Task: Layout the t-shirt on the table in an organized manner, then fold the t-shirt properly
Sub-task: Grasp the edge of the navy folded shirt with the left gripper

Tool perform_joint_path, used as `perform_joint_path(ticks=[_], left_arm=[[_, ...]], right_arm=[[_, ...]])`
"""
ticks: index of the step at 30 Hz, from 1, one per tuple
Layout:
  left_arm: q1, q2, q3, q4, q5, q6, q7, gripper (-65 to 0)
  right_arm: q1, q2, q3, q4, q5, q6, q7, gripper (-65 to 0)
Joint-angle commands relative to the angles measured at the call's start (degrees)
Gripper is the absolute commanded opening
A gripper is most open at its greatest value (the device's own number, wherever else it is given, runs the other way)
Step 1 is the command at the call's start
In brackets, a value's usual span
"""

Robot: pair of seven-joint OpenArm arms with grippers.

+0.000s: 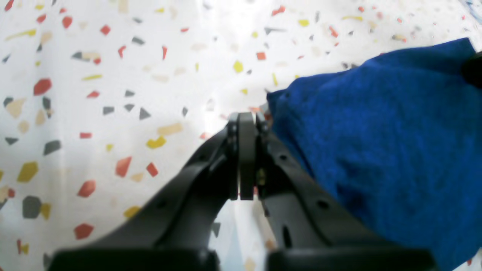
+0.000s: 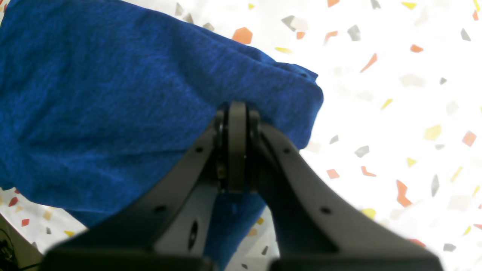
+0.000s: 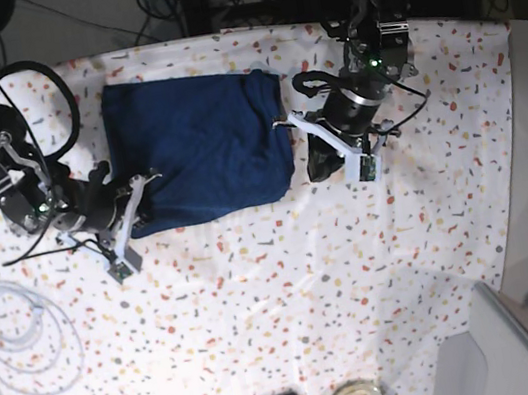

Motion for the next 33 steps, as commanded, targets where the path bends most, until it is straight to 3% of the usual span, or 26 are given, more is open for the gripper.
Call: perform_joint_path(ticks=[1,3,6,9,13,17,18,20,23,24,33], left_arm=[[-0.2,-0.3,-0.3,2.1,-0.6,-0.3,-1.5,-65.0],[0.8,-1.2,-0.3,4.2,-0.6,-0.3,-1.4,-65.0],[5.3,-3.5,-0.3,9.3,-2.8,-0.3,-1.3,-65.0],[10.2,-5.5,-0.4,15.6,-13.6,-0.4,0.9,-65.0],[12.2,-7.7,-0.2,18.2,-28.4,-0.4,3.4,-65.0],[12.4,-8.0,0.4,18.0,-34.7,-0.4,3.5,-65.0],[12.4,-7.9,0.4,18.2,-34.8,-0.4,3.5,-60.4],[12.5,-7.9,0.4,18.2,-35.3,-0.4,3.5,-35.4],[12.4,-7.9,0.8,18.0,-35.4,-0.6,3.6,-4.4],[12.2,-7.9,1.8,17.8,-35.2,-0.6,3.6,0.0],[5.3,-7.1,7.1,4.9,-35.3,-0.6,3.5,-2.0]], right_arm=[[1.1,0.6,0.4,1.7,0.6,0.0,1.0,-64.5],[-0.3,1.5,2.3,5.3,0.9,0.0,1.0,-64.5],[-6.3,1.7,10.9,12.9,0.6,0.0,1.0,-64.5],[-11.2,1.7,18.4,17.3,0.6,0.0,1.0,-64.8],[-14.0,1.7,22.9,17.2,0.6,0.1,1.0,-65.0],[-16.1,2.1,24.6,15.8,0.5,0.2,1.0,-65.0],[-16.5,2.1,24.6,15.8,0.5,0.3,1.0,-65.0],[-17.3,2.1,24.5,15.8,0.5,1.4,1.0,-65.0],[-17.6,2.1,24.6,15.8,0.5,5.0,1.0,-65.0],[-17.7,2.1,24.6,15.8,0.5,5.7,1.0,-65.0],[-18.7,2.0,24.7,15.8,0.5,6.5,1.0,-65.0]])
